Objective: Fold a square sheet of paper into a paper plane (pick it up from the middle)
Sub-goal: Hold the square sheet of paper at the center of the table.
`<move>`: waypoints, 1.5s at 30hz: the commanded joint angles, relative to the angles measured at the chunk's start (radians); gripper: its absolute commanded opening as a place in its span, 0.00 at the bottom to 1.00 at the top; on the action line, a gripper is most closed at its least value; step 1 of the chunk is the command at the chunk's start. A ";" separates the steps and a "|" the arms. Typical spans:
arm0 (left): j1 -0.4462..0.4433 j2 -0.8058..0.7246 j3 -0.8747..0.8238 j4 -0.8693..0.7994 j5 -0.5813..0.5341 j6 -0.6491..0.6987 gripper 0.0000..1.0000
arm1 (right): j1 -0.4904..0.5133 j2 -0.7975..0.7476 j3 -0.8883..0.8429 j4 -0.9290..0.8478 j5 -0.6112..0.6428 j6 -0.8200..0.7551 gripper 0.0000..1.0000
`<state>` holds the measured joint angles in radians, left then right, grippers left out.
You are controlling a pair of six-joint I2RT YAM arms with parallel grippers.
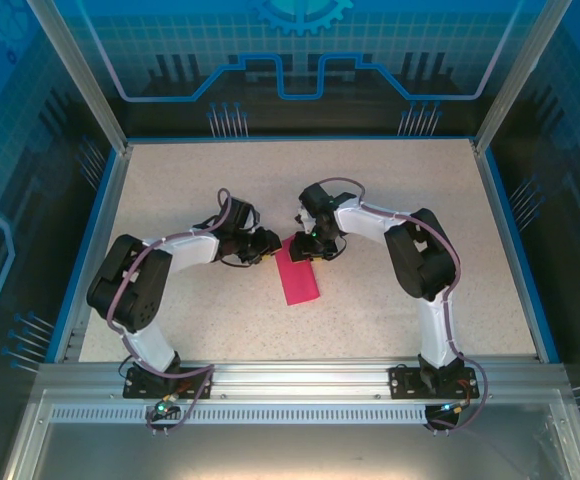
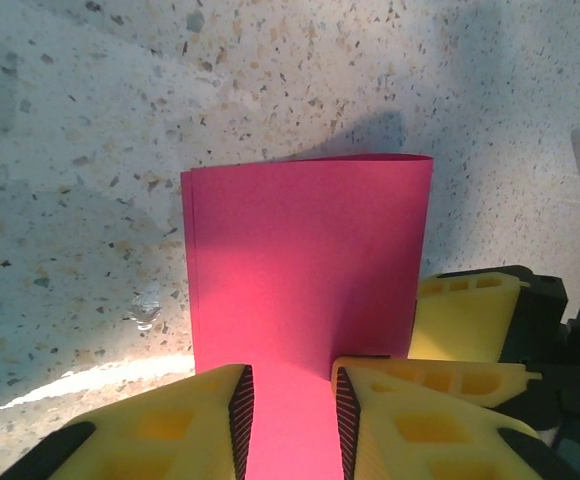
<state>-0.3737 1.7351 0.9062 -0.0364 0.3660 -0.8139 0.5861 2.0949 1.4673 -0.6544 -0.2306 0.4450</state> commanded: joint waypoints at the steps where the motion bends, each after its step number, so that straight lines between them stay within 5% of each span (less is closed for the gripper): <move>1: -0.012 0.022 0.021 0.010 0.039 -0.005 0.27 | 0.027 0.094 -0.030 0.006 0.062 0.000 0.49; 45: -0.030 0.089 0.059 -0.010 0.054 0.001 0.21 | 0.030 0.145 -0.020 -0.005 0.079 -0.016 0.50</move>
<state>-0.3969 1.8153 0.9363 -0.0288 0.3912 -0.8139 0.5896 2.1147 1.4940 -0.6846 -0.2173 0.4225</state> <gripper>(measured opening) 0.216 0.494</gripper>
